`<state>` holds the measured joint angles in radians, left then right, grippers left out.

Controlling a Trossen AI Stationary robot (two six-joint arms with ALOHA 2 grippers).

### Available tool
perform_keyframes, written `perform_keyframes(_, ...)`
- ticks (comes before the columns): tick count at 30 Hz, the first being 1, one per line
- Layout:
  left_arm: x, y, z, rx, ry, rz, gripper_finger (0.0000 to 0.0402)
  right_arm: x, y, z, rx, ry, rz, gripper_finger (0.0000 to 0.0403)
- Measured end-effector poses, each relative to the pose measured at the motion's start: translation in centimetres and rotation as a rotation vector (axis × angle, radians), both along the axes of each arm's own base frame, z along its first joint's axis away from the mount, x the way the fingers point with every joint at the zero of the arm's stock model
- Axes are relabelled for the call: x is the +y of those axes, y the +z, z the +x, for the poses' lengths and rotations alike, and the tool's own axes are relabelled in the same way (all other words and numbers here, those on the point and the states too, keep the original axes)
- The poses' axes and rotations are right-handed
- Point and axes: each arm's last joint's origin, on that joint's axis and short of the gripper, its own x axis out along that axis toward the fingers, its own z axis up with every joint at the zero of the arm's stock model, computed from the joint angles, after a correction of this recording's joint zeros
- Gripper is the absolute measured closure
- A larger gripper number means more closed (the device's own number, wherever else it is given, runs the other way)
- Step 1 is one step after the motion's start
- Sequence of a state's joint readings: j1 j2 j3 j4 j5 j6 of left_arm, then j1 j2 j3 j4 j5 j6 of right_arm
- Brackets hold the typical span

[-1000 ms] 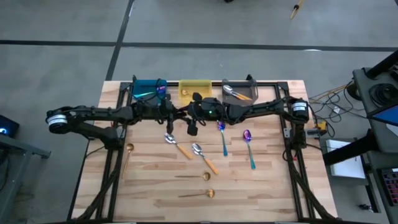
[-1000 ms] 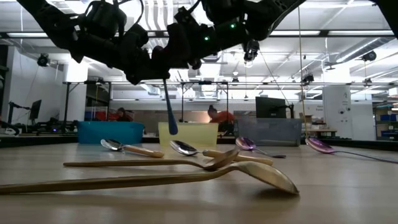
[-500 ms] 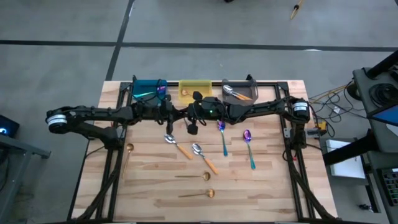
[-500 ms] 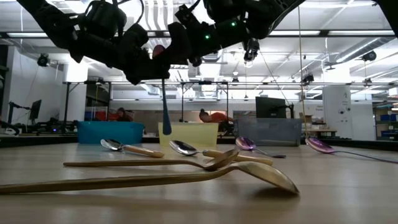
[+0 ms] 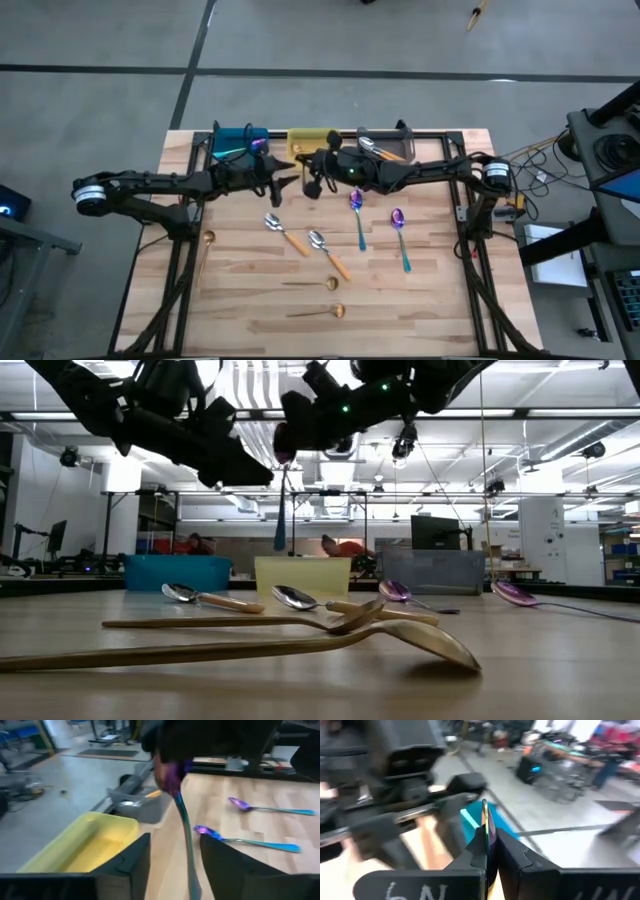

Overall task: Sort silverware by color (type)
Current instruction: Put the blue spoon into the blue bin

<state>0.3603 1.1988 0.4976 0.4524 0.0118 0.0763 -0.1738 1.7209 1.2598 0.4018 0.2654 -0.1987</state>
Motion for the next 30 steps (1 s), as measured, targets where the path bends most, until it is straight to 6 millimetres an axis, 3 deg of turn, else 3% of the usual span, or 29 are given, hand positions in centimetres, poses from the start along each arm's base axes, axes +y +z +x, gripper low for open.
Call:
perform_keyframes(6,0.1,0.6,0.2,-0.061,0.000,0.047,0.0206,0.0,-1.4,-1.3,-0.193,-0.114,0.043,0.0391)
perform_keyframes(14,0.4,0.7,0.6,-0.104,0.044,0.071,0.0213,0.1,-3.7,-3.9,-0.407,-0.238,0.070,0.0391)
perform_keyframes(30,1.3,-1.5,3.1,-0.241,0.056,0.056,0.0226,0.2,-4.3,-4.2,-0.419,-0.234,0.096,0.0391)
